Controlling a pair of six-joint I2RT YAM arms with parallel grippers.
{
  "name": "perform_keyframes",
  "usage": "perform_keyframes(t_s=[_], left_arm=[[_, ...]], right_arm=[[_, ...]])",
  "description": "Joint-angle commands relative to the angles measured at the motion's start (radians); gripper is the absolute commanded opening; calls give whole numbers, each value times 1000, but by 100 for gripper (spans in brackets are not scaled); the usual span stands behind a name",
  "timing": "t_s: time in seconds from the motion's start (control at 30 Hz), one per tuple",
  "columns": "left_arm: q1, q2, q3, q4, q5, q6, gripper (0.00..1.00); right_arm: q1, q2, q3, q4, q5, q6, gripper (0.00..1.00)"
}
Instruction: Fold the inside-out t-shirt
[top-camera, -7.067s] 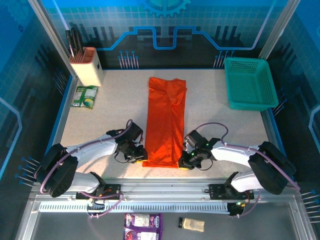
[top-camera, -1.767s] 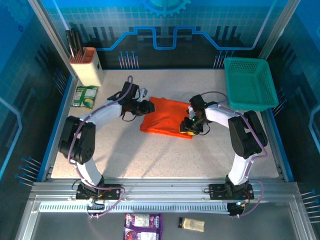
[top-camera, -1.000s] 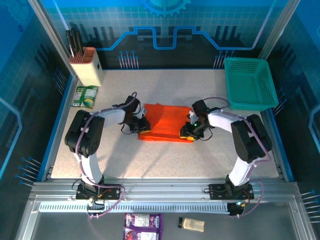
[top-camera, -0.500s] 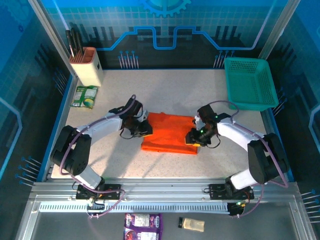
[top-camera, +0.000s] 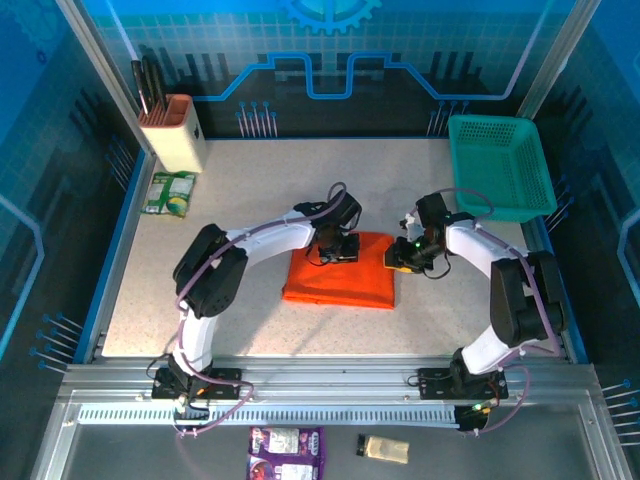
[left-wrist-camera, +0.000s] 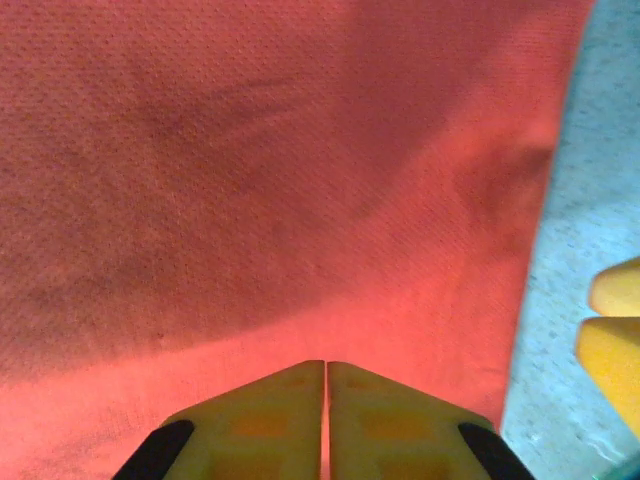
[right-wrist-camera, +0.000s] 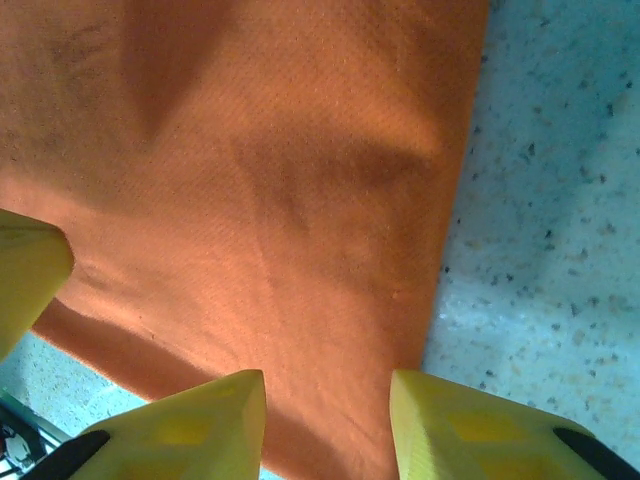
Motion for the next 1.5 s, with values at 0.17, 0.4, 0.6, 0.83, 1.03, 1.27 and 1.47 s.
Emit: perform_keyframes(t_s=[0.17, 0.4, 0.6, 0.83, 1.03, 1.27, 1.47], left_arm=[[-3, 63, 88, -164, -178, -12, 8], [-7, 124, 83, -135, -102, -14, 6], [-7, 164, 71, -155, -127, -14, 6], [-6, 189, 67, -158, -117, -23, 5], [-7, 177, 67, -158, -121, -25, 5], [-6, 114, 71, -156, -124, -22, 6], [-2, 45, 76, -158, -116, -21, 9]], right_arm=[[-31, 63, 3, 39, -40, -65, 37], [-33, 82, -8, 52, -32, -69, 37], [-31, 94, -34, 76, -43, -59, 36], [-32, 88, -50, 60, -80, -41, 36], [-33, 111, -55, 77, -114, -15, 28], [-33, 82, -48, 27, -48, -5, 22], [-35, 97, -38, 13, -56, -4, 22]])
